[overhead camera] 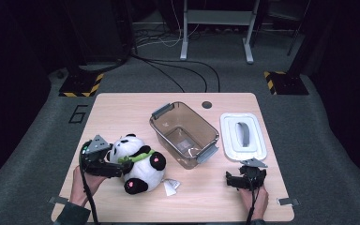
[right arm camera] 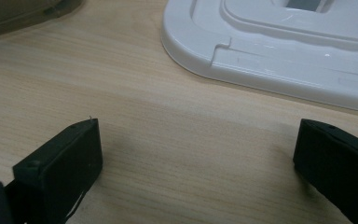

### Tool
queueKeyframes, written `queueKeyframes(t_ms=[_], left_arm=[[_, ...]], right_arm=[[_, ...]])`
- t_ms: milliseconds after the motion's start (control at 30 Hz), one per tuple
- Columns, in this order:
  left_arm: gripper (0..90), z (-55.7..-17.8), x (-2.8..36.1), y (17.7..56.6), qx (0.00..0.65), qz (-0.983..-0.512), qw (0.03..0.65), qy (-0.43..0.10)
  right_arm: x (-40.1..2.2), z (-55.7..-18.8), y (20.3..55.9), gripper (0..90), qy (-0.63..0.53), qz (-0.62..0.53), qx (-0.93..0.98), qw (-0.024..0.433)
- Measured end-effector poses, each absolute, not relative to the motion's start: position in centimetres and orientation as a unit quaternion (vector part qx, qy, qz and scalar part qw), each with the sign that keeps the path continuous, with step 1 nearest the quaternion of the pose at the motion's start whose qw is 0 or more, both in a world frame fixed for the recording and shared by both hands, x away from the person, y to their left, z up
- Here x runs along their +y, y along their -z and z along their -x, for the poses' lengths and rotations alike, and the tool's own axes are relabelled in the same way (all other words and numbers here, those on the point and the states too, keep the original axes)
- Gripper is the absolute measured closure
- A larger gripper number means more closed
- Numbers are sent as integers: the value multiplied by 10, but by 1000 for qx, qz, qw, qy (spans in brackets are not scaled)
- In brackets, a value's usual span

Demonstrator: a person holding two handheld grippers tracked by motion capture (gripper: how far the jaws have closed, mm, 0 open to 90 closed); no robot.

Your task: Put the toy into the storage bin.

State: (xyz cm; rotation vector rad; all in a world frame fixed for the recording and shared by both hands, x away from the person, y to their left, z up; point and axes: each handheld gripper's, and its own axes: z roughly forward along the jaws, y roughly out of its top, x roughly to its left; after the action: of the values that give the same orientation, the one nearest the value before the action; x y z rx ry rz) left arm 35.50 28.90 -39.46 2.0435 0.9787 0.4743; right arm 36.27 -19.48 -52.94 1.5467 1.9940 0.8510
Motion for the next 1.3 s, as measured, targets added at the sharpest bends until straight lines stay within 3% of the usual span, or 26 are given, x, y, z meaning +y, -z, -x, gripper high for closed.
queueKeyframes(t_ms=[400,567,700,967,1033,1067,1300], left_arm=[[1,-377,270,412,384,-826,381,-156],[17,-382,264,421,386,-832,366,-157],[175,-383,265,420,383,-828,375,-166],[247,-386,259,419,364,-842,363,-163],[318,-389,255,425,359,-853,352,-144],[402,-390,254,427,356,-856,350,-138],[664,-394,253,443,365,-854,357,-102]], right_arm=[[-195,-362,530,6,-310,-564,728,238],[-194,-362,529,11,-308,-564,728,240],[-194,-362,529,16,-310,-562,728,241],[-194,-362,529,18,-310,-563,727,241],[-194,-362,529,18,-310,-563,727,241],[-194,-362,529,18,-310,-564,727,241],[-194,-362,529,21,-311,-561,728,242]])
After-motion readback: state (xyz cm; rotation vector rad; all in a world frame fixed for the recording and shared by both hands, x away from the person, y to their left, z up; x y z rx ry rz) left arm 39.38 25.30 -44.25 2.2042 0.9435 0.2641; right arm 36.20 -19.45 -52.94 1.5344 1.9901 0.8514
